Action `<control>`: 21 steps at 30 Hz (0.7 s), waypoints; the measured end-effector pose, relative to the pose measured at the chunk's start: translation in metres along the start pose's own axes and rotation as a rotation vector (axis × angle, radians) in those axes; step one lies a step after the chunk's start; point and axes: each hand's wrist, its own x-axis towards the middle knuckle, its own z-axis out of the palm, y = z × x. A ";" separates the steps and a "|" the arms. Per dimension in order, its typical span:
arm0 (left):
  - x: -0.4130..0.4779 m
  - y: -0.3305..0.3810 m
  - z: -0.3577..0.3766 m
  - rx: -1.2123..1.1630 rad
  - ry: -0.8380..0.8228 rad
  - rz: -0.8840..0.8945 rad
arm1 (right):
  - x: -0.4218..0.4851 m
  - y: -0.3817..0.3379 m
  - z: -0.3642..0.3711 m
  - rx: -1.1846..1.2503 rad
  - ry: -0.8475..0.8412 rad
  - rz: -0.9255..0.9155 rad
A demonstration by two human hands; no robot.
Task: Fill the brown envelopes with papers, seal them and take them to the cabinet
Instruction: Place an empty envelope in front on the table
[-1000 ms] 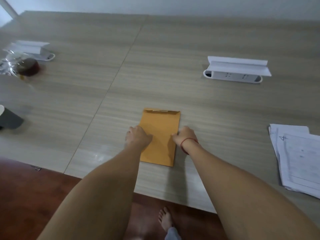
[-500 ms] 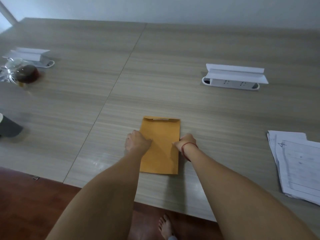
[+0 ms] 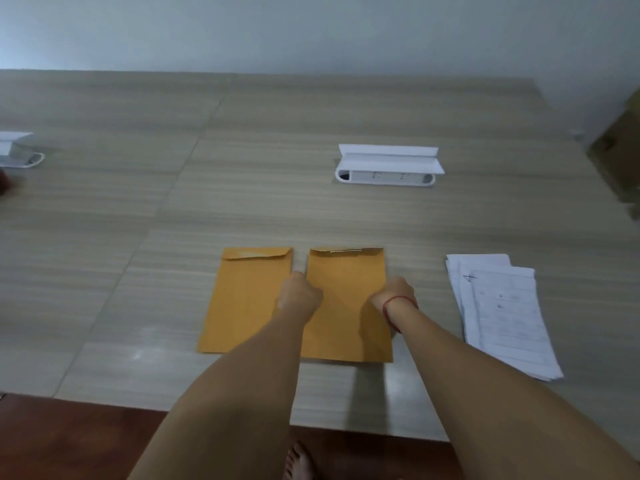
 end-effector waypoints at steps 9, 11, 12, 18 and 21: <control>-0.031 0.030 0.067 0.082 0.062 0.027 | 0.014 0.070 -0.034 -0.119 0.026 0.011; -0.036 0.032 0.074 0.107 0.088 0.028 | 0.017 0.079 -0.035 -0.171 0.057 -0.028; -0.037 0.032 0.076 0.125 0.101 0.030 | 0.018 0.082 -0.035 -0.184 0.069 -0.045; -0.026 0.039 0.083 0.172 0.108 0.197 | 0.029 0.084 -0.037 -0.239 0.024 -0.262; -0.015 0.047 0.086 0.179 0.095 0.261 | 0.041 0.077 -0.037 -0.248 -0.035 -0.358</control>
